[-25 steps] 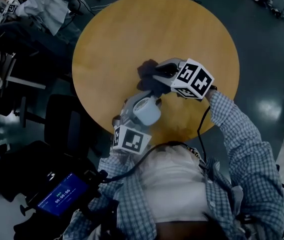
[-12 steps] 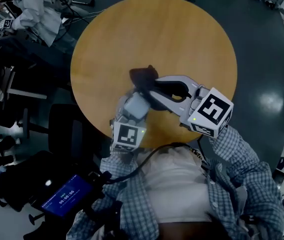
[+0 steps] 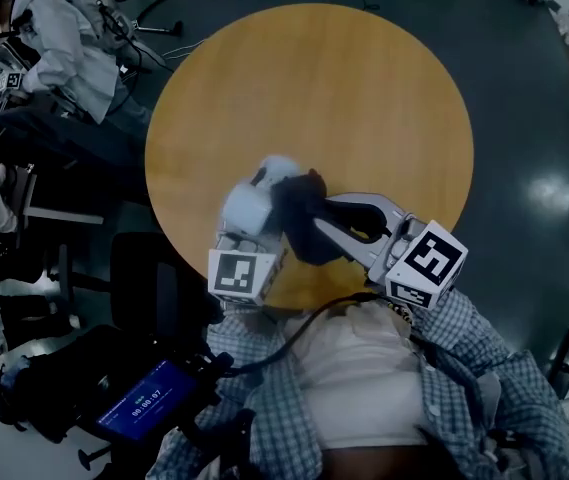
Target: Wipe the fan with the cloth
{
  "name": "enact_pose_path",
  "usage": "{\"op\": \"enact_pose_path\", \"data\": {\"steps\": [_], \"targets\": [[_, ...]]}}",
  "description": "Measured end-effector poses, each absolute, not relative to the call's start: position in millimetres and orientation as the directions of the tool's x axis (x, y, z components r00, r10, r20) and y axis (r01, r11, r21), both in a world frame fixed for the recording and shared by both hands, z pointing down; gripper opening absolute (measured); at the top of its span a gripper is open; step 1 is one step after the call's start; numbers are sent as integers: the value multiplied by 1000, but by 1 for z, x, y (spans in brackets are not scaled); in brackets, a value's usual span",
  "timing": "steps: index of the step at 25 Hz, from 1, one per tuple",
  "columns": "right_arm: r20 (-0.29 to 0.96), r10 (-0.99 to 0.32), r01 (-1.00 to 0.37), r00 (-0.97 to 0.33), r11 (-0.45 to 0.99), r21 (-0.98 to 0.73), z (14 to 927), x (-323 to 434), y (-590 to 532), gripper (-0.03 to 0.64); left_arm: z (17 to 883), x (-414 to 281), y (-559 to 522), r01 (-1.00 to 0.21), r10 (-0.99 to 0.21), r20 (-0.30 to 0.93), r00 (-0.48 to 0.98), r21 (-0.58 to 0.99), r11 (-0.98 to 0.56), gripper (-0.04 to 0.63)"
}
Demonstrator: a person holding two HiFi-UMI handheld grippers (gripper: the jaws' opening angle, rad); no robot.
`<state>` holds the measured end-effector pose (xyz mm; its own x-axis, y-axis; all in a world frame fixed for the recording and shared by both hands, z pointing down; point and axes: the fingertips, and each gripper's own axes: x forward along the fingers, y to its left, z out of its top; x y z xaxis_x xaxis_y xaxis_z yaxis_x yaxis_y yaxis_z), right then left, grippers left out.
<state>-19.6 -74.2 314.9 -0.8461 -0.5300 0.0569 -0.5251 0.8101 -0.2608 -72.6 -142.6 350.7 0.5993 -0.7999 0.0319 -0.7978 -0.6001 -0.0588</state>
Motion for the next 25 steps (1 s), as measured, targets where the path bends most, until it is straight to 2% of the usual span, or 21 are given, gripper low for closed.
{"op": "enact_pose_path", "data": {"steps": [6, 12, 15, 21, 25], "targets": [[115, -580, -559, -806, 684, -469, 393, -13, -112, 75, 312, -57, -140, -780, -780, -5, 626, 11, -626, 141], [84, -544, -465, -835, 614, -637, 429, -12, -148, 75, 304, -43, -122, -693, -692, -38, 721, -36, -720, 141], [3, -516, -373, -857, 616, -694, 420, -4, -170, 75, 313, -38, -111, -646, -647, -4, 763, -60, -761, 141], [-130, -417, -213, -900, 678, -703, 371, 5, -201, 75, 334, -20, -88, -534, -542, 86, 836, -101, -839, 141], [-107, -347, -204, -932, 744, -636, 342, -2, -198, 77, 344, -16, -90, -537, -544, 108, 832, -93, -839, 143]]}}
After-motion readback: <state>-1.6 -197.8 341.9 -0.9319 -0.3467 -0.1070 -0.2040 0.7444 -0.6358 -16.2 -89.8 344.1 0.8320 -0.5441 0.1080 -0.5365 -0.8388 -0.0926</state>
